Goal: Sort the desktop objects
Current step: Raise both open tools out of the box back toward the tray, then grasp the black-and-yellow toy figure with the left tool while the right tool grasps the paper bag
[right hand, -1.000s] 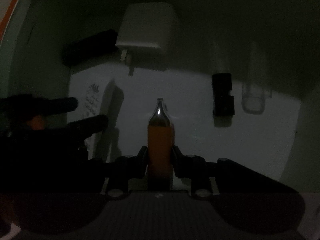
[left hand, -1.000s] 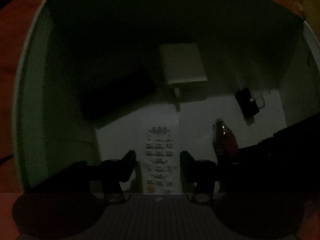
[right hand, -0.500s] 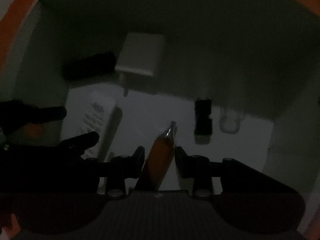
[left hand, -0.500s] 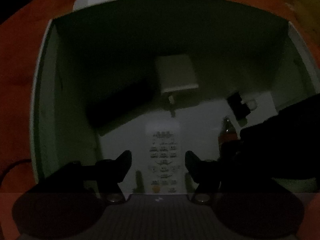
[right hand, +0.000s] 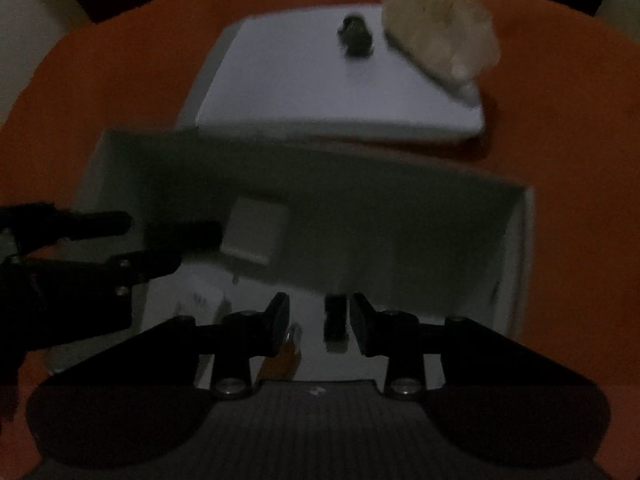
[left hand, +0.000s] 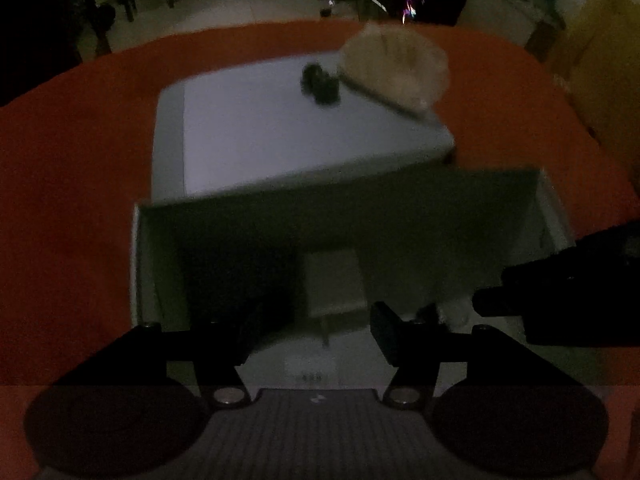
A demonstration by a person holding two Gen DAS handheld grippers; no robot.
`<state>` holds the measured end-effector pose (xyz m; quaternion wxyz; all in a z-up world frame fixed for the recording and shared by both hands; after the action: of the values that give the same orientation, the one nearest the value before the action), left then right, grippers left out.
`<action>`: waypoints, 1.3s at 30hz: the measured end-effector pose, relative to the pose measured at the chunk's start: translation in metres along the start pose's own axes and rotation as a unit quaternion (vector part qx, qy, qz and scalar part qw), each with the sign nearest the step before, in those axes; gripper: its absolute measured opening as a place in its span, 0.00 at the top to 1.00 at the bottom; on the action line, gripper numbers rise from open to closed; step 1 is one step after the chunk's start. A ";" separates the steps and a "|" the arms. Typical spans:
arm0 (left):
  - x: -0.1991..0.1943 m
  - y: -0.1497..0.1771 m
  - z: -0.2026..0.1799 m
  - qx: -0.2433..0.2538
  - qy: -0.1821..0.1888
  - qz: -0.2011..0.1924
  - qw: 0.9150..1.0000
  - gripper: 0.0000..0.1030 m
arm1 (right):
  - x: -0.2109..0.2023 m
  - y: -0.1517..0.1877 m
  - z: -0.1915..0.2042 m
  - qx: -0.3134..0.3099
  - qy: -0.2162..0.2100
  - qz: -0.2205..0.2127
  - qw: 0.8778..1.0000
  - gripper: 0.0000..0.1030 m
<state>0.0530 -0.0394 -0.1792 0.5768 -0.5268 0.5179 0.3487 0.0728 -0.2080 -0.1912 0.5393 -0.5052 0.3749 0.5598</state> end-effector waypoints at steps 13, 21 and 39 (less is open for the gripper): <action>-0.009 -0.073 0.011 -0.030 0.001 -0.018 0.999 0.46 | -0.044 -0.064 -0.043 0.021 0.023 -0.050 0.998 0.64; 0.006 -0.104 0.005 -0.014 0.014 -0.052 0.998 0.46 | -0.050 -0.097 -0.079 0.066 0.028 -0.091 0.993 0.64; 0.094 -0.204 0.015 -0.093 0.033 -0.067 0.993 0.46 | -0.007 -0.187 -0.158 0.187 -0.004 -0.135 0.973 0.64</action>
<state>0.2703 -0.0797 -0.2206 0.5297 -0.6228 0.4658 0.3383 0.2813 -0.3364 -0.1942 0.6960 -0.4393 0.3994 0.4038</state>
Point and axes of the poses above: each gripper's, at about its wrist camera, not at the fingertips, and x roughly the way its jaws point, z to its left, y to its underside, the point moved 4 cm from there along x, roughly the way its jaws point, and after that the axes turned 9 degrees about z, right-handed, at the moved point
